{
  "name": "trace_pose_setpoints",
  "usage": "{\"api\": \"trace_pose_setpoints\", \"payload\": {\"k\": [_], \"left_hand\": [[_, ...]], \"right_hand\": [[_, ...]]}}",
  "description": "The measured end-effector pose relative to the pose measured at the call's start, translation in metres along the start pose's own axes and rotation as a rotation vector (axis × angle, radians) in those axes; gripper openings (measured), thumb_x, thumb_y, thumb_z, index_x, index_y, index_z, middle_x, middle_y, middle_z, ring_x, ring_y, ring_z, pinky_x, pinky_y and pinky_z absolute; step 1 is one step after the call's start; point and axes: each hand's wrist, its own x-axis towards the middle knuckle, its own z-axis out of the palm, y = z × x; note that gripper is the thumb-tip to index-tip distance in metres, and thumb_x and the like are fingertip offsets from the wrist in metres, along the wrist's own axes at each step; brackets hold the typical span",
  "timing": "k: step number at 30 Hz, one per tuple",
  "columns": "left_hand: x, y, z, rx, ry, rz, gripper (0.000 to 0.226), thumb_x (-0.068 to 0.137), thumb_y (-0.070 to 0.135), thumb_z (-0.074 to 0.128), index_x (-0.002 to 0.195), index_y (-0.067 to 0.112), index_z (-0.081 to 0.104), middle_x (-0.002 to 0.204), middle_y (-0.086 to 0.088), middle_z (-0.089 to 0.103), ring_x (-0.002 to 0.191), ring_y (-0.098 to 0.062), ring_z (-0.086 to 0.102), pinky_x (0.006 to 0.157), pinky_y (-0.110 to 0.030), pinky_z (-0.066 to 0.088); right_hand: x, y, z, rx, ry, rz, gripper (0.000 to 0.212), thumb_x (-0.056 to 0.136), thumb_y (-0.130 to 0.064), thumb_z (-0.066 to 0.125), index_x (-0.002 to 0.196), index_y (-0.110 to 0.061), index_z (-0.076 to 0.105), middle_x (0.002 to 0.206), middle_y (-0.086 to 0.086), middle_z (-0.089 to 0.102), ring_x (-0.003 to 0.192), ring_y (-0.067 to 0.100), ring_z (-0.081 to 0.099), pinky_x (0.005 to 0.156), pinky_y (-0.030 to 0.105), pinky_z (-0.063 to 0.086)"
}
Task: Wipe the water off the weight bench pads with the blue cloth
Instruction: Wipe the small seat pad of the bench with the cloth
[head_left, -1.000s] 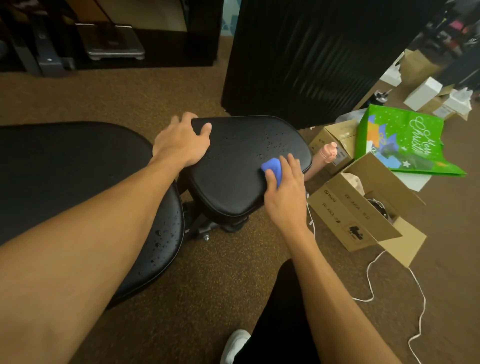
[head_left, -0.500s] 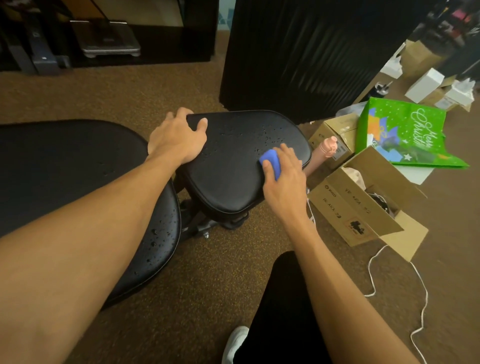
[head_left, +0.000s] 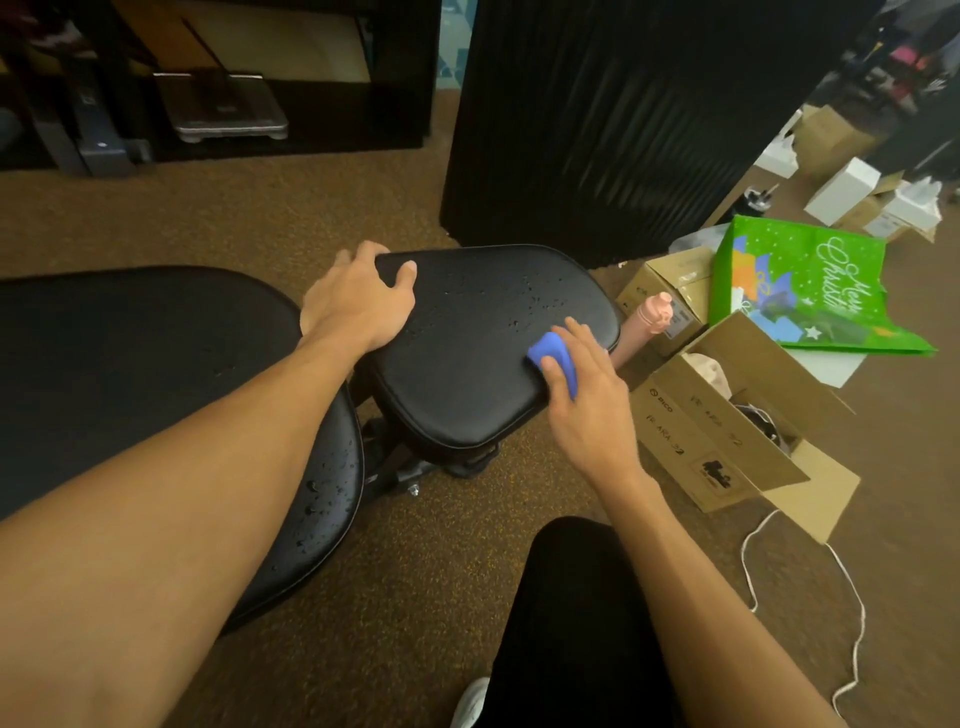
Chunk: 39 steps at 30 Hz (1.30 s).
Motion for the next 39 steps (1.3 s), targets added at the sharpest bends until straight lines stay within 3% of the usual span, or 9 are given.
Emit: {"api": "trace_pose_setpoints", "payload": {"k": [6,8,12,17,23,25,28,35,39], "left_hand": [[-0.001,0.001,-0.001,0.005,-0.006,-0.007,0.060,0.107,0.067,0.039,0.157,0.033,0.043,0.152,-0.008,0.051,0.136,-0.037,0.054,0.108,-0.049,0.042],[0.000,0.001,0.000,0.009,-0.007,-0.011,0.060,0.107,0.067,0.039,0.157,0.033,0.043,0.151,-0.008,0.051,0.136,-0.036,0.054,0.108,-0.050,0.043],[0.001,0.001,0.000,0.014,-0.002,-0.008,0.060,0.107,0.067,0.039,0.157,0.033,0.043,0.150,-0.009,0.052,0.135,-0.036,0.054,0.107,-0.050,0.043],[0.002,0.000,0.001,0.008,0.002,-0.006,0.061,0.106,0.068,0.039,0.156,0.033,0.044,0.150,-0.009,0.053,0.136,-0.037,0.054,0.109,-0.051,0.042],[0.001,0.000,0.001,0.007,0.007,-0.009,0.061,0.107,0.068,0.039,0.156,0.032,0.044,0.150,-0.010,0.052,0.136,-0.037,0.054,0.110,-0.051,0.042],[0.001,0.000,0.001,0.008,0.009,-0.007,0.061,0.107,0.067,0.039,0.157,0.032,0.044,0.150,-0.010,0.052,0.136,-0.036,0.054,0.109,-0.051,0.042],[0.002,-0.001,0.001,0.001,0.008,-0.002,0.060,0.107,0.067,0.039,0.156,0.032,0.044,0.149,-0.009,0.053,0.136,-0.036,0.054,0.108,-0.051,0.042],[0.002,-0.001,0.002,0.001,0.010,-0.002,0.060,0.107,0.067,0.039,0.156,0.032,0.044,0.151,-0.008,0.052,0.137,-0.035,0.054,0.109,-0.050,0.042],[0.002,-0.001,0.002,0.006,0.008,0.000,0.060,0.107,0.067,0.039,0.155,0.033,0.044,0.152,-0.008,0.052,0.137,-0.035,0.054,0.108,-0.050,0.042]], "right_hand": [[0.044,0.009,0.005,0.017,0.084,0.168,0.049,0.112,-0.032,0.047,0.157,-0.012,0.046,0.170,0.006,0.034,0.161,0.024,0.019,0.130,0.045,0.011],[0.041,0.005,0.006,0.010,0.062,0.098,0.050,0.111,-0.033,0.049,0.156,-0.012,0.047,0.168,0.006,0.036,0.160,0.023,0.022,0.131,0.046,0.013],[0.013,0.024,-0.008,0.024,0.016,-0.048,0.048,0.111,-0.036,0.051,0.155,-0.017,0.048,0.166,-0.001,0.040,0.158,0.015,0.027,0.127,0.034,0.020],[0.063,0.031,-0.007,0.077,0.084,0.194,0.048,0.111,-0.034,0.049,0.154,-0.013,0.049,0.168,0.007,0.036,0.159,0.027,0.026,0.128,0.043,0.020],[0.035,0.036,-0.014,0.037,0.034,-0.027,0.045,0.110,-0.032,0.052,0.152,-0.016,0.051,0.163,0.003,0.046,0.154,0.021,0.035,0.126,0.038,0.026],[0.043,0.045,-0.017,0.056,0.061,0.036,0.045,0.110,-0.033,0.051,0.152,-0.017,0.052,0.163,0.003,0.046,0.153,0.025,0.037,0.126,0.045,0.030],[0.079,0.041,-0.013,0.055,0.054,0.166,0.049,0.111,-0.032,0.049,0.155,-0.012,0.047,0.166,0.007,0.041,0.156,0.028,0.031,0.129,0.046,0.024],[0.056,0.051,-0.024,-0.016,-0.050,-0.089,0.046,0.110,-0.037,0.052,0.152,-0.020,0.053,0.161,0.000,0.049,0.152,0.019,0.039,0.126,0.037,0.028],[0.088,0.049,-0.020,0.027,-0.003,0.107,0.050,0.110,-0.034,0.050,0.156,-0.013,0.046,0.159,0.007,0.049,0.150,0.026,0.041,0.124,0.039,0.030]]}}
